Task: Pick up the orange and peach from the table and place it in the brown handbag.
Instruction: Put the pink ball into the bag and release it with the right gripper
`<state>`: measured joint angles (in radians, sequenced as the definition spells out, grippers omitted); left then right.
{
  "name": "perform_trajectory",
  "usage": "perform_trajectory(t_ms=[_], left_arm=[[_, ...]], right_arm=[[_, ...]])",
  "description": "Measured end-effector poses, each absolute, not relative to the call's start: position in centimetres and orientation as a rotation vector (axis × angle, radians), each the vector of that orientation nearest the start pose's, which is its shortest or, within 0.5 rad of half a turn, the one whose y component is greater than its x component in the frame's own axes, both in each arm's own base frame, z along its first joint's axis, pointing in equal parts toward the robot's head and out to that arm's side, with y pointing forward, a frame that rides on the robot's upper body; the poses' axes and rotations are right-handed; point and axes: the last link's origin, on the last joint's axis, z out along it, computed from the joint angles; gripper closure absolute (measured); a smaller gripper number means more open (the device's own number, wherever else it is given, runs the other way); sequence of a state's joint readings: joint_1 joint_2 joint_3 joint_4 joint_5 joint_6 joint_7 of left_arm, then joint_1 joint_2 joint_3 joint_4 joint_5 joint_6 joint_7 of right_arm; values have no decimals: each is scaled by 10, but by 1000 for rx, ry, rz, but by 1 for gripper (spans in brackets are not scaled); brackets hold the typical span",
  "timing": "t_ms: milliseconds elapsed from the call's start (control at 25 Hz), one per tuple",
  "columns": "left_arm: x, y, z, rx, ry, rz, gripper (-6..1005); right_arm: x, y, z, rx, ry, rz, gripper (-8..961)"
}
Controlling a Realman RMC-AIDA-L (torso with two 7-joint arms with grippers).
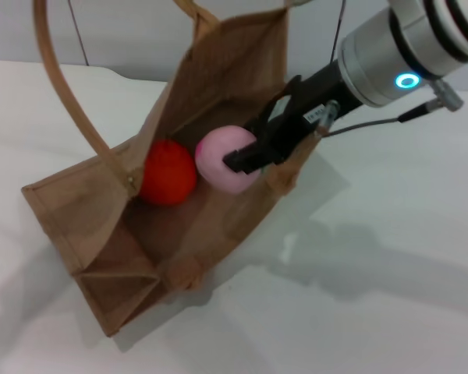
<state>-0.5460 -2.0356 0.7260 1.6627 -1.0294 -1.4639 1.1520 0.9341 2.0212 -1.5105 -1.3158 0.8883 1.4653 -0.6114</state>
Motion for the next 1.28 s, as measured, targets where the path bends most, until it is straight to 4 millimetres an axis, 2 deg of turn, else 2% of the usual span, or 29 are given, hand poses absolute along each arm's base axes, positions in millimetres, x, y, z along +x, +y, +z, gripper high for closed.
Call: perform_trajectory(t_ms=[120, 200, 440, 840, 1280], left_arm=[[-141, 374, 180, -2274, -250, -362, 885], [-138, 374, 179, -2280, -245, -362, 885], [-136, 373, 178, -2283, -242, -368, 886], [-134, 373, 178, -2286, -237, -375, 886], [-132, 370, 181, -2279, -226, -370, 885]], right_arm=[[25, 382, -30, -2914, 374, -170, 380], [31, 389, -37, -2910, 383, -174, 380], [40, 397, -40, -2893, 382, -169, 381], [41, 404, -45, -2857, 324, -174, 377], [43, 405, -51, -2838, 276, -216, 315]])
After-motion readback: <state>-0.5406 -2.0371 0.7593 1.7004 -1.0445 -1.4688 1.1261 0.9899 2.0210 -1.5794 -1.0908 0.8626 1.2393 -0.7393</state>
